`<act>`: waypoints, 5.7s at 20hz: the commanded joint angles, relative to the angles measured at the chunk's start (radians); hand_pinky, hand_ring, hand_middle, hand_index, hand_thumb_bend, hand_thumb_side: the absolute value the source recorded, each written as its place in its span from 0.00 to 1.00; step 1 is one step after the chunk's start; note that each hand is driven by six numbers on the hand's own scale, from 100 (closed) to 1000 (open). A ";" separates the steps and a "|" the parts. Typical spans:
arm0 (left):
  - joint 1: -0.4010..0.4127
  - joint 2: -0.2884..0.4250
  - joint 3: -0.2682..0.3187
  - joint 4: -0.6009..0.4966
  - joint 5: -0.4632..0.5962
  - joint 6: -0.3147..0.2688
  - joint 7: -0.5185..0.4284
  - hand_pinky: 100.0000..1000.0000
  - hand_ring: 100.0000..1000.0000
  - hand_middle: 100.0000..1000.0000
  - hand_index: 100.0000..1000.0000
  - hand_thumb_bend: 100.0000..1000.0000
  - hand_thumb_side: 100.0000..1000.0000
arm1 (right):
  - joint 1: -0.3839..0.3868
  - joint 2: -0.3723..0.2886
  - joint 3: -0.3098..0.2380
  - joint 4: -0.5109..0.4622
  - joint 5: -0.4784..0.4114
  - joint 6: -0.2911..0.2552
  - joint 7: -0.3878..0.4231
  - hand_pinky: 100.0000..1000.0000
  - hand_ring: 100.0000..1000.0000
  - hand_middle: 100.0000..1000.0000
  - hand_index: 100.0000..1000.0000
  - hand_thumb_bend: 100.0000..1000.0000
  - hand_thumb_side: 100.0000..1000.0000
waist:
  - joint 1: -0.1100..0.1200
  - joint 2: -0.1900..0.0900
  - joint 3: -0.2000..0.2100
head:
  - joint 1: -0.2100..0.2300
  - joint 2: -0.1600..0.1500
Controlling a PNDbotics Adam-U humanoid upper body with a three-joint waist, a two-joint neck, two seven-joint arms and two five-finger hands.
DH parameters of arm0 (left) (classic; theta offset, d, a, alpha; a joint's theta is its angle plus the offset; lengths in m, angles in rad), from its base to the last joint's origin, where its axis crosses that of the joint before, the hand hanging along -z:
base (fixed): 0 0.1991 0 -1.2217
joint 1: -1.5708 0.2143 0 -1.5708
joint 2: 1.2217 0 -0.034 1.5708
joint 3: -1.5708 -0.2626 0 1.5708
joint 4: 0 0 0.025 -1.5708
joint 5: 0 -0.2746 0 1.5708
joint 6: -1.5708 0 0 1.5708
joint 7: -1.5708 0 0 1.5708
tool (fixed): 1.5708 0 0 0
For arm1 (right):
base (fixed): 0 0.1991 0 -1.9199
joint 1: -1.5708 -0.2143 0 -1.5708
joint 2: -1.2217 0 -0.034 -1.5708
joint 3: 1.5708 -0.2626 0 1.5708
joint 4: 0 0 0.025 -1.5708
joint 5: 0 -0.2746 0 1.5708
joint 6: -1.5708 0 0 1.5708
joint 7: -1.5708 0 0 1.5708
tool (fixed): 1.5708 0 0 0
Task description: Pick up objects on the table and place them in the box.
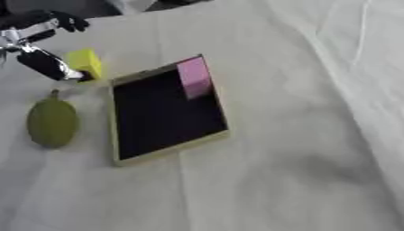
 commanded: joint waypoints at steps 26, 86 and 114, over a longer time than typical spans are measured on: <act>-0.051 0.046 0.032 -0.001 0.075 -0.023 0.010 0.97 0.89 0.84 0.92 0.36 0.06 | -0.032 0.010 0.016 -0.020 0.024 0.019 0.021 0.91 1.00 0.49 0.82 0.00 0.61 | -0.015 0.050 0.046 | 0.042 -0.075; -0.024 0.032 -0.125 -0.312 0.286 0.069 -0.143 0.89 0.75 0.63 0.81 0.10 0.00 | -0.027 -0.004 0.019 -0.020 -0.034 0.069 0.008 0.92 1.00 0.49 0.82 0.00 0.63 | 0.011 -0.047 0.029 | -0.007 0.024; 0.131 0.060 -0.157 -0.389 0.185 0.103 -0.109 0.88 0.74 0.61 0.80 0.27 0.00 | 0.000 -0.011 0.014 -0.020 -0.063 0.071 -0.002 0.91 1.00 0.49 0.81 0.00 0.63 | 0.016 -0.120 -0.028 | -0.048 0.036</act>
